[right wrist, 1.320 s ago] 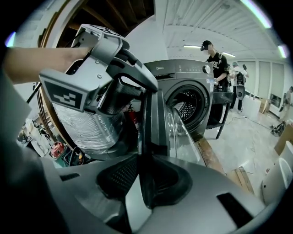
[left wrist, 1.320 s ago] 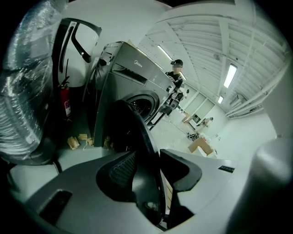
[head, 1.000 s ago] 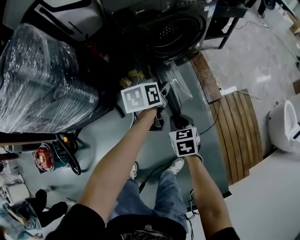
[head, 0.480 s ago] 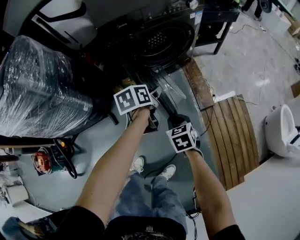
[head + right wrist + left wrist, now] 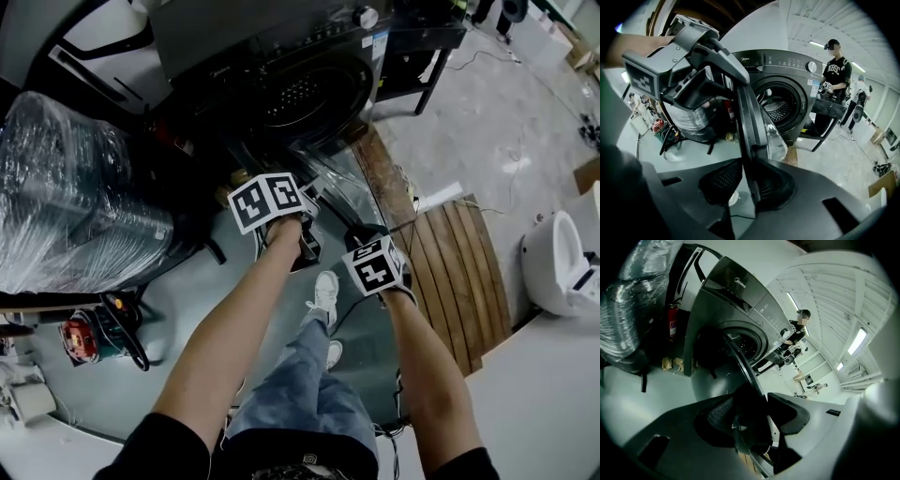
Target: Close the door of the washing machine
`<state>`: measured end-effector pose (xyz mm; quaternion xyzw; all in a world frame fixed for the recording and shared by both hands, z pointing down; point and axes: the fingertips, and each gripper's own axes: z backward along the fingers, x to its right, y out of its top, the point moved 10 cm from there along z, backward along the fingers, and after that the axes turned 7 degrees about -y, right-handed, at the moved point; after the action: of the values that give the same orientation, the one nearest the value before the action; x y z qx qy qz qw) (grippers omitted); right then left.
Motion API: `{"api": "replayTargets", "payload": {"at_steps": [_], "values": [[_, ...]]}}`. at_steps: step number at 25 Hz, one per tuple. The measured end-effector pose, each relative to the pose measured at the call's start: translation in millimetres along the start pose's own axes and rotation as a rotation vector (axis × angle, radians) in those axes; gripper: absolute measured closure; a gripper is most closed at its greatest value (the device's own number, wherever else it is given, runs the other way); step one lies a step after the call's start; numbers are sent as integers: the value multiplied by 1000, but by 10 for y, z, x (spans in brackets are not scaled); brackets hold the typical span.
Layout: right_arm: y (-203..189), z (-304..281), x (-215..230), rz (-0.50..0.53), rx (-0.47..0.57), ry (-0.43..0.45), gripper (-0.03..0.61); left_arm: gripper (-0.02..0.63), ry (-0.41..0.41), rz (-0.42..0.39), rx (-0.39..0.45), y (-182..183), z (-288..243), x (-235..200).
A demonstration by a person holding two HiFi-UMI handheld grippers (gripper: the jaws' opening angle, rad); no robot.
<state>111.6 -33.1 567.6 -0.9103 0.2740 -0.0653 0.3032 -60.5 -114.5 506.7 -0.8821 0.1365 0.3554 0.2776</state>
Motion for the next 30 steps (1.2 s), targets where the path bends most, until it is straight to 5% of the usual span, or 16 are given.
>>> {"api": "replayTargets", "payload": {"at_steps": [30], "values": [[711,-641,1728,300,-34,35,451,373,63,337,127,514,-1027,518]]}}
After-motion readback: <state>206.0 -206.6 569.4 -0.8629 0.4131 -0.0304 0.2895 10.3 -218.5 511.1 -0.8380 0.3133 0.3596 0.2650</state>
